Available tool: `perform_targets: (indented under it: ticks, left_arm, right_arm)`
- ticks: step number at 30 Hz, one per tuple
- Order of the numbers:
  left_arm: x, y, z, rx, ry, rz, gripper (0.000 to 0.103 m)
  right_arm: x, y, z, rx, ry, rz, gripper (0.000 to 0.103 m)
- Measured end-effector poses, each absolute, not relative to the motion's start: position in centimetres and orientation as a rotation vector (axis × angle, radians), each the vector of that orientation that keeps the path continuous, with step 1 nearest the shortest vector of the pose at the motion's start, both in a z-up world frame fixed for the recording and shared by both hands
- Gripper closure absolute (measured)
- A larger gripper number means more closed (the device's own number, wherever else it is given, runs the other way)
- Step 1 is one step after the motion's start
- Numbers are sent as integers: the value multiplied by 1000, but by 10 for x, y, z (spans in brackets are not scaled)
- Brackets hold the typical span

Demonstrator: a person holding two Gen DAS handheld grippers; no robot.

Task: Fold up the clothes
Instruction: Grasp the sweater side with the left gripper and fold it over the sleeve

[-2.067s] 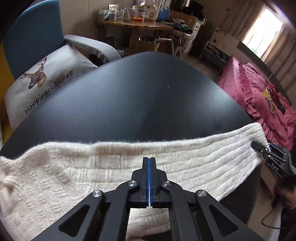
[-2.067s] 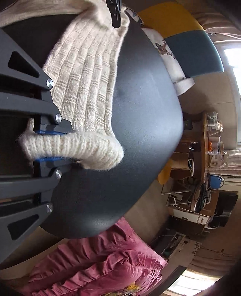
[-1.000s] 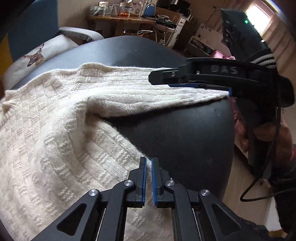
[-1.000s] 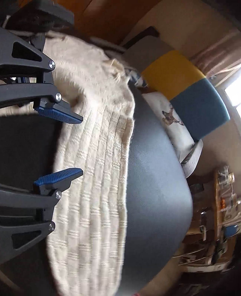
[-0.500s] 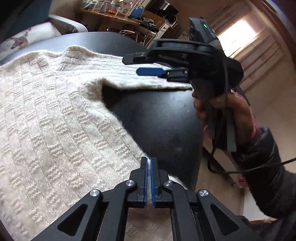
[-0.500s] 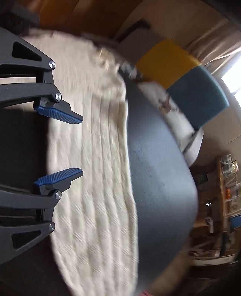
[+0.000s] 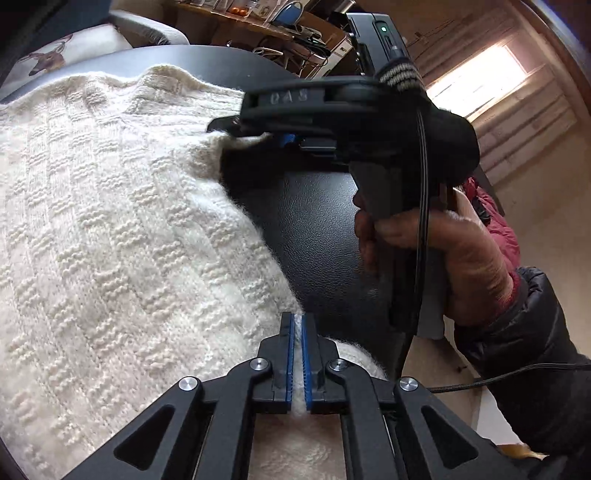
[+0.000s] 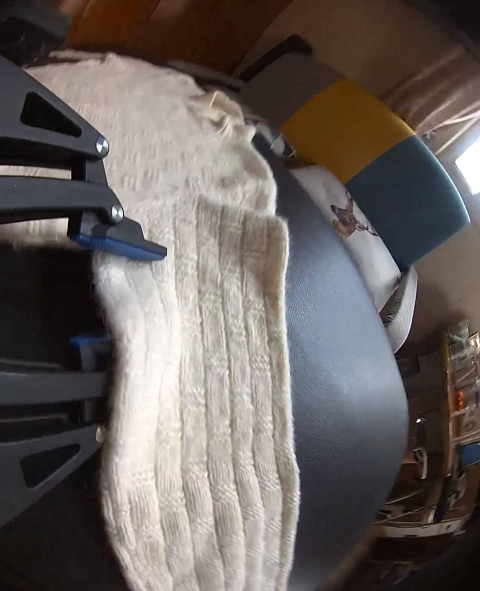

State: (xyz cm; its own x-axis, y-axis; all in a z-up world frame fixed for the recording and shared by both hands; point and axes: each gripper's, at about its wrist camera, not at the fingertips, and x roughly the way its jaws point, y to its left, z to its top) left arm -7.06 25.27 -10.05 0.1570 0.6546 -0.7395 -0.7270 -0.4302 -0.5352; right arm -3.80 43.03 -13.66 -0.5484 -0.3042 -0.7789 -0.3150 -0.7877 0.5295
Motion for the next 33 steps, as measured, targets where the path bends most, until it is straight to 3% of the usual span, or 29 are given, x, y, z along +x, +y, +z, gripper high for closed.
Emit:
perform_targets:
  ticks: [1,3,9,14,21,25,30,33]
  left_arm:
    - [-73,250,-95,-1288,71,1556,98]
    - [-77,245,-84,-1275,55,1575,98]
    - [-135,235,-42,-1196,29,1742,81]
    - [-199,260,-39,-1209,92,1833,81]
    - [-252,302,-68,-1248,234,1838,81]
    - [-279,325,-97,-1347,284,1883,81]
    - [-297,319,-103,-1350,141,1927,83]
    - [-294,315,-101,-1350,148,1933,83]
  right_arm:
    - [-38,431,-135,-1485,979,2560,73]
    - [-37,431,-131,-1476,896,2554,62]
    - [-32,434,-116,-1421,655,2542,62]
    - [-39,453,-91,-1309,463,2510,62]
    - [-68,485,-115,-1336,228,2323,62]
    - [-82,500,-140,-1354,240,2285,60]
    - [-89,510,-145,-1267,231,2324,57]
    - [-94,509,-146,-1249,194,2328,56]
